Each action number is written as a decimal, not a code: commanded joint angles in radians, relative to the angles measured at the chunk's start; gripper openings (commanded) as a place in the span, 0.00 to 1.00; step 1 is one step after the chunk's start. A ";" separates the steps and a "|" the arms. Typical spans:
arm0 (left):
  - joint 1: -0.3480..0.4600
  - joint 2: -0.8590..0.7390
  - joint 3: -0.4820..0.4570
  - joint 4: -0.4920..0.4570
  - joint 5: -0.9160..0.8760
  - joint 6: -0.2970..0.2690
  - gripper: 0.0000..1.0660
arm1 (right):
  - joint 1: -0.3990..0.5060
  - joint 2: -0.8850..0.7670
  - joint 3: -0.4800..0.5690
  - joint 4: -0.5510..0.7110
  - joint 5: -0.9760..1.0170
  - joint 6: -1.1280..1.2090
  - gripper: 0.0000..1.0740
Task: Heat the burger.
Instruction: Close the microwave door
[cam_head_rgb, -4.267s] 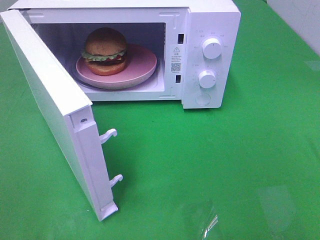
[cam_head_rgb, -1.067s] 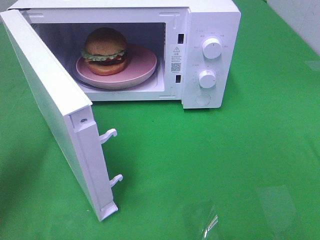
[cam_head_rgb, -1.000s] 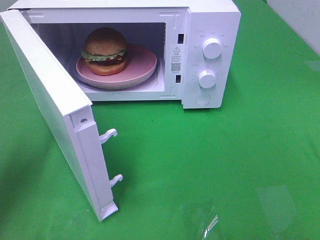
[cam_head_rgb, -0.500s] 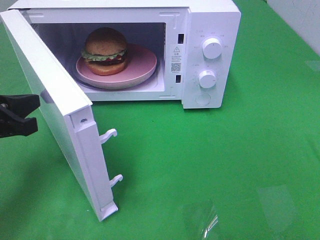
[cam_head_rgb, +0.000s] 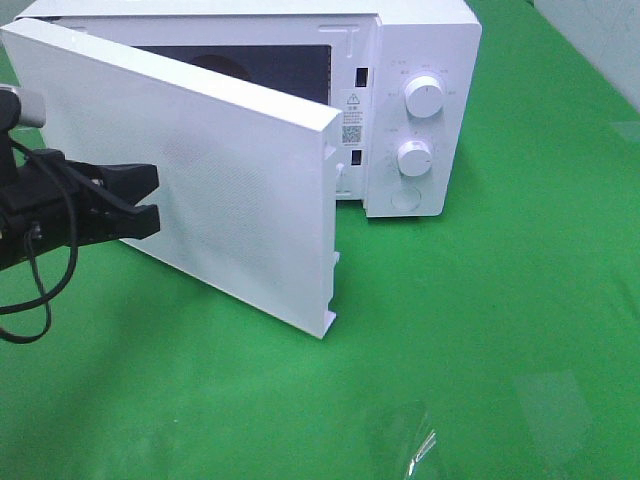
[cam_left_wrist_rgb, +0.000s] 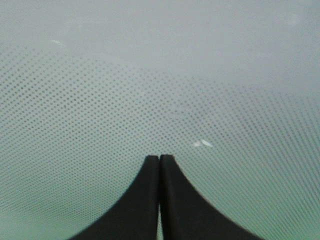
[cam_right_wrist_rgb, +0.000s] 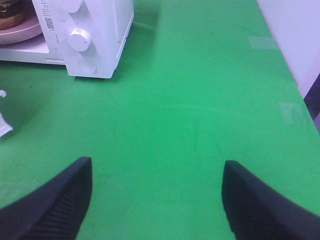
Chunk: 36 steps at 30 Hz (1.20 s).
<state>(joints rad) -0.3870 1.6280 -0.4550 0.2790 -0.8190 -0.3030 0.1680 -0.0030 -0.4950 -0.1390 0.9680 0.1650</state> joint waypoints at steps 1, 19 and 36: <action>-0.038 0.019 -0.032 -0.054 -0.009 0.021 0.00 | -0.005 -0.027 0.004 0.001 -0.009 -0.016 0.66; -0.229 0.170 -0.267 -0.347 0.024 0.187 0.00 | -0.005 -0.027 0.004 0.001 -0.009 -0.016 0.66; -0.232 0.302 -0.508 -0.375 0.102 0.192 0.00 | -0.005 -0.027 0.004 0.001 -0.009 -0.016 0.66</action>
<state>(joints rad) -0.6150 1.9170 -0.9250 -0.0820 -0.7290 -0.1120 0.1680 -0.0030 -0.4950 -0.1390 0.9680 0.1650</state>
